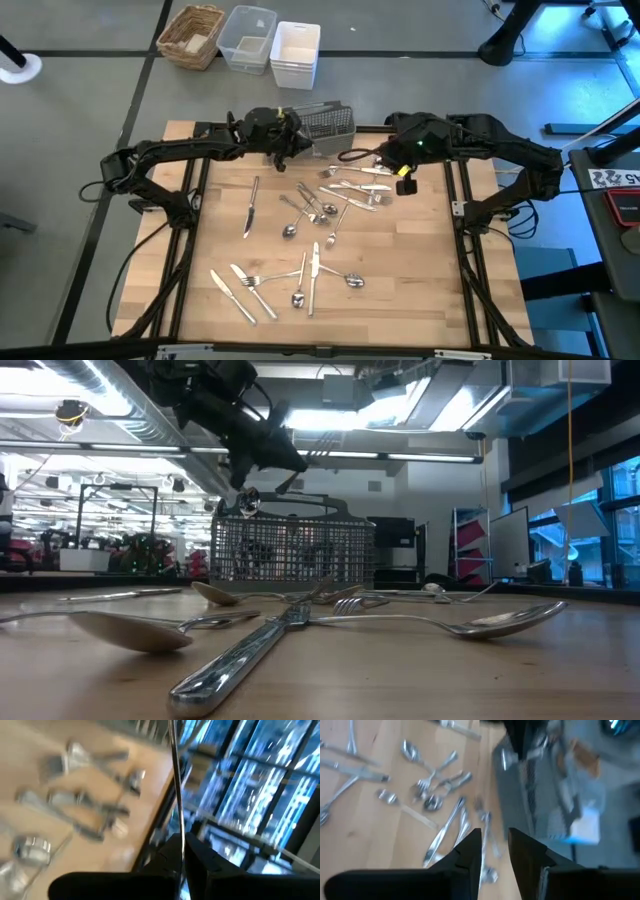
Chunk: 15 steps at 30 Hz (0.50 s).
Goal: Sort silverware
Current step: Put the silver fork into the silverware rack
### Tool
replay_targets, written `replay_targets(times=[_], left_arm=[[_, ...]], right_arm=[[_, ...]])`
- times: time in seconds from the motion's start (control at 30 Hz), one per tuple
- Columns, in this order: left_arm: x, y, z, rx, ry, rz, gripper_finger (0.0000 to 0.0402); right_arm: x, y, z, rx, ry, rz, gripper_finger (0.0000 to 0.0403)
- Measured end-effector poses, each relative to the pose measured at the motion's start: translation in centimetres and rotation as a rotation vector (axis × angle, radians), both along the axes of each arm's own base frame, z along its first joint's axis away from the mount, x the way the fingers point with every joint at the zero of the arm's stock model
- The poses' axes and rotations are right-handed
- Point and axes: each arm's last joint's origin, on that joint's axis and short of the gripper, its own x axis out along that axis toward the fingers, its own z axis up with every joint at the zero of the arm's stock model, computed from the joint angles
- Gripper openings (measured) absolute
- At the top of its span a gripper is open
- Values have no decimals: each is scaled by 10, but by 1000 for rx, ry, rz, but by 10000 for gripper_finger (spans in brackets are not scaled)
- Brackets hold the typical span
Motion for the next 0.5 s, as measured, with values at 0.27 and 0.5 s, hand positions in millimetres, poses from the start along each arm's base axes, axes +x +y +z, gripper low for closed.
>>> replay_targets(times=[0.27,0.5], left_arm=[[1,2,5,32,-42,45,1],[2,0,5,31,-48,43,1]], right_arm=[[26,-1,2,-108,-150,126,97],[52,-9,-46,-149,-127,207,97]])
